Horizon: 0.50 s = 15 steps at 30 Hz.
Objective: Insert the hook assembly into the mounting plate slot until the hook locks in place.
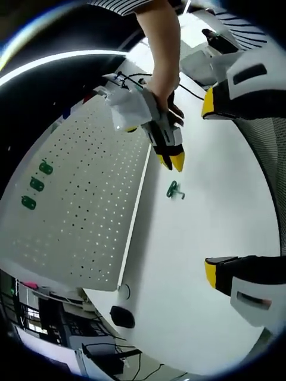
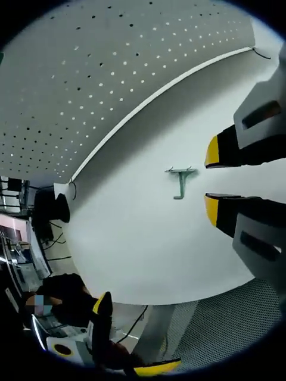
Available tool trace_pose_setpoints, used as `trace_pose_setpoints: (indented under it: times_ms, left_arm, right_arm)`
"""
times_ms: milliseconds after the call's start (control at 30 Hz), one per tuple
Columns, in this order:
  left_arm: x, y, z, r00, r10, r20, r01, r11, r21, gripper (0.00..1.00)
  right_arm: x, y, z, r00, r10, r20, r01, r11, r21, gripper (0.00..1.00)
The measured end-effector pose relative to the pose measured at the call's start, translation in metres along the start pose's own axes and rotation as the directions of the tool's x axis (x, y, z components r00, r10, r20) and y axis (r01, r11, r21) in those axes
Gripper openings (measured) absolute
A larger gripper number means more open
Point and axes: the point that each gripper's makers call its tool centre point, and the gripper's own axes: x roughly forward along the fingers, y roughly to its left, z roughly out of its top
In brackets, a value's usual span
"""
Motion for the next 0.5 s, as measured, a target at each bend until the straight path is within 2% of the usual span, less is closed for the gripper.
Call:
trace_pose_setpoints:
  times_ms: [500]
  left_arm:
    - [0.001,0.001,-0.002,1.000,0.008,-0.009,-0.008,1.000,-0.004,0.96]
  right_arm:
    - [0.038,-0.009,0.001,0.990,0.056,-0.131,-0.058,0.998,-0.013,0.12]
